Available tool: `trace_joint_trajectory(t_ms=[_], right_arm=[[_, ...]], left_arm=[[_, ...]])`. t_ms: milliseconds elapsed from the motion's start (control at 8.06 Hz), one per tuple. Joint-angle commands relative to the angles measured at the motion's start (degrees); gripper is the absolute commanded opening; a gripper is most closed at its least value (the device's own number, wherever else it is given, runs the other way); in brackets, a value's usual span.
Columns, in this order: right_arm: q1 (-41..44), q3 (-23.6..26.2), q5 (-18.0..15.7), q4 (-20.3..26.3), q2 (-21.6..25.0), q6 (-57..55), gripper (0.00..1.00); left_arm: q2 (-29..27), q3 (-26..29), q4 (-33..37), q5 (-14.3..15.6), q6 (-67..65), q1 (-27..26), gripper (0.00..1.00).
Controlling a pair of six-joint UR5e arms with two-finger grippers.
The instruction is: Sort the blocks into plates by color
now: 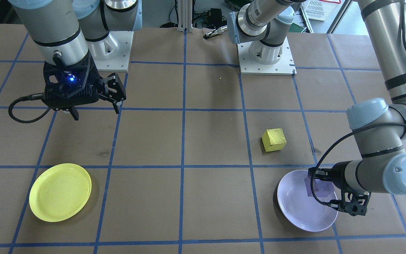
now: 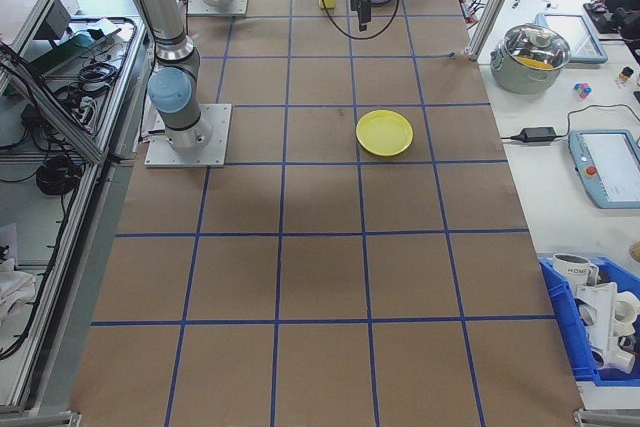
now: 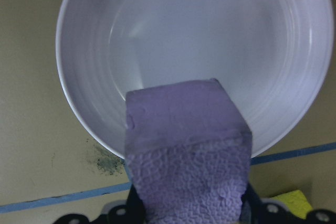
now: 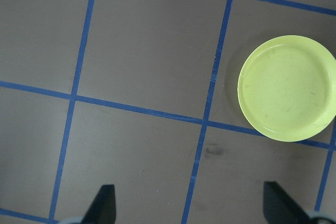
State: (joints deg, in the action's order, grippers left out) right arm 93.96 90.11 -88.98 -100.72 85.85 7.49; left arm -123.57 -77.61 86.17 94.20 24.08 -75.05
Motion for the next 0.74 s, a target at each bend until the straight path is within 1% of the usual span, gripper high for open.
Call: trace_joint_trajectory(t_ms=[0,124,372,497,621], right_arm=[[0.0,0.0,-0.1,-0.2,-0.1,0.0,1.0],[0.0,0.1,0.0,-0.2,0.0,0.0,1.0],[0.0,0.0,0.1,-0.2,0.0,0.0,1.0],[0.0,0.0,0.0,-0.2,-0.1,0.1,1.0],[0.0,0.0,0.2,-0.2,0.0,0.0,1.0]], left_arm=[[-0.4,-0.3,-2.2,-0.2,-0.3,-0.1,0.9],[0.6,-0.1,-1.8,0.1,-1.0,-0.9,0.96],[3.9,-0.1,1.1,0.0,-1.7,-1.7,0.96],[6.0,-0.3,4.4,-0.4,-5.3,-2.0,0.96],[7.4,-0.7,4.4,-2.7,-14.3,-2.3,0.96]])
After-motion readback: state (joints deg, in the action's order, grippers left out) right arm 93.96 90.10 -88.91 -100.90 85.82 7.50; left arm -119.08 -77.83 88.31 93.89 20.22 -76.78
